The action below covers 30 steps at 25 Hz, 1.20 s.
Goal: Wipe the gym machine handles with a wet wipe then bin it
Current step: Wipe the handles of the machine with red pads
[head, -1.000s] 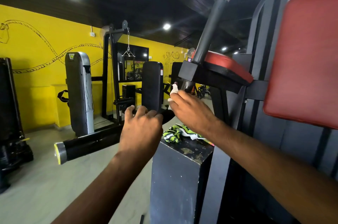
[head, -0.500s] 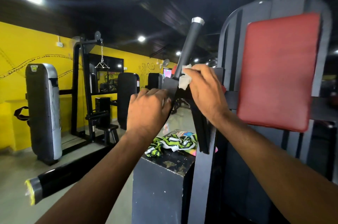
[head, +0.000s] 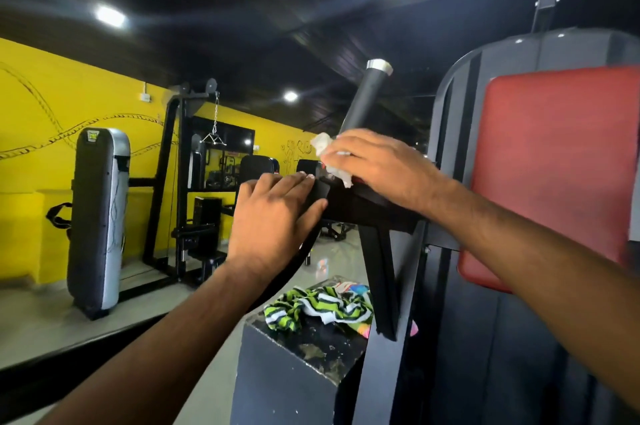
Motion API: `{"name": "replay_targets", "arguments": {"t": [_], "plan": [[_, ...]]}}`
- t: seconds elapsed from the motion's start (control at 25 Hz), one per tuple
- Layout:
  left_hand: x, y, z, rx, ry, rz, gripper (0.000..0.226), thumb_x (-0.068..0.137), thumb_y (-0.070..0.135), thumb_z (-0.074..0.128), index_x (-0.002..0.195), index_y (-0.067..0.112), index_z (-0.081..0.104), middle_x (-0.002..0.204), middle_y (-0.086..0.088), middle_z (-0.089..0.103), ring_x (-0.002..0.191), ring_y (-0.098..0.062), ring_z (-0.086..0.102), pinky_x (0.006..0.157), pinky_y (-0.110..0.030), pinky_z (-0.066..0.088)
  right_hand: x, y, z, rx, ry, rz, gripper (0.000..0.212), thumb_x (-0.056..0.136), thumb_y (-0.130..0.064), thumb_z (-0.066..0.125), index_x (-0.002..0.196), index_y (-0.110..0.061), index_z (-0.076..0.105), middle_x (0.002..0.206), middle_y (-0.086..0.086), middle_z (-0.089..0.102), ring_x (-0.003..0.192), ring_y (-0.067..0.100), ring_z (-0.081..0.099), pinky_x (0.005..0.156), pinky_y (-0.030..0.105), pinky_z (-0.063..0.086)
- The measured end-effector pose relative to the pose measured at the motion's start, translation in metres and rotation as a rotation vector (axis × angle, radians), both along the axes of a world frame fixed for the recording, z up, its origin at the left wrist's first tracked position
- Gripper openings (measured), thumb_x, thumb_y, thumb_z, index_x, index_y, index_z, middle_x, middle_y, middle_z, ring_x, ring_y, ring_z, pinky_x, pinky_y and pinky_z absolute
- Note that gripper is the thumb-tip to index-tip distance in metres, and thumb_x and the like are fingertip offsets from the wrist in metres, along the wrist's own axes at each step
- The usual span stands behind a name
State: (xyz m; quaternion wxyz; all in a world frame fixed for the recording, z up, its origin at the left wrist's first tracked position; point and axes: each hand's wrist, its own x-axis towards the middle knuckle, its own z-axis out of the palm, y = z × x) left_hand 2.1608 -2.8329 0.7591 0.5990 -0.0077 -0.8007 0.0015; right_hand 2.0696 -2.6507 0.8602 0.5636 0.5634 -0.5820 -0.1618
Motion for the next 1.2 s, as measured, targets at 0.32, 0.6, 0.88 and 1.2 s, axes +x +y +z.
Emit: {"name": "replay_targets", "arguments": {"t": [0.32,0.6,0.88,1.2], "plan": [[-0.009,-0.004,-0.003,-0.020,0.059,-0.047,0.047,0.094,0.050,0.050,0.123,0.017,0.068,0.127,0.002,0.065,0.112,-0.025,0.056,0.088,-0.041,0.044,-0.003,0.001,0.000,-0.307,0.017,0.163,0.028,0.091,-0.005,0.062,0.118,-0.007,0.067,0.108,0.009,0.066,0.097,0.026,0.058,0.079,0.039,0.051],[-0.006,-0.002,-0.004,-0.002,0.062,-0.048,0.050,0.093,0.051,0.046,0.123,0.017,0.068,0.127,0.002,0.066,0.111,-0.025,0.057,0.088,-0.039,0.040,0.026,-0.047,-0.067,-1.187,-0.877,0.520,0.013,0.088,-0.011,0.070,0.094,-0.019,0.062,0.089,-0.013,0.064,0.084,0.006,0.065,0.077,0.033,0.056],[-0.005,0.001,-0.003,-0.017,0.036,-0.019,0.050,0.093,0.050,0.047,0.125,0.016,0.066,0.127,0.000,0.066,0.108,-0.025,0.057,0.086,-0.040,0.042,0.006,-0.052,-0.057,-1.168,-1.196,0.420,0.015,0.092,0.000,0.053,0.088,-0.010,0.065,0.078,0.002,0.069,0.071,0.019,0.065,0.066,0.042,0.057],[0.000,0.001,-0.002,-0.051,0.014,0.037,0.049,0.093,0.048,0.050,0.126,0.016,0.066,0.128,0.000,0.065,0.109,-0.025,0.056,0.088,-0.042,0.044,0.014,-0.030,-0.033,-0.299,-0.029,0.051,0.036,0.082,-0.002,0.066,0.118,-0.006,0.064,0.119,0.008,0.063,0.110,0.027,0.055,0.092,0.034,0.050]]}}
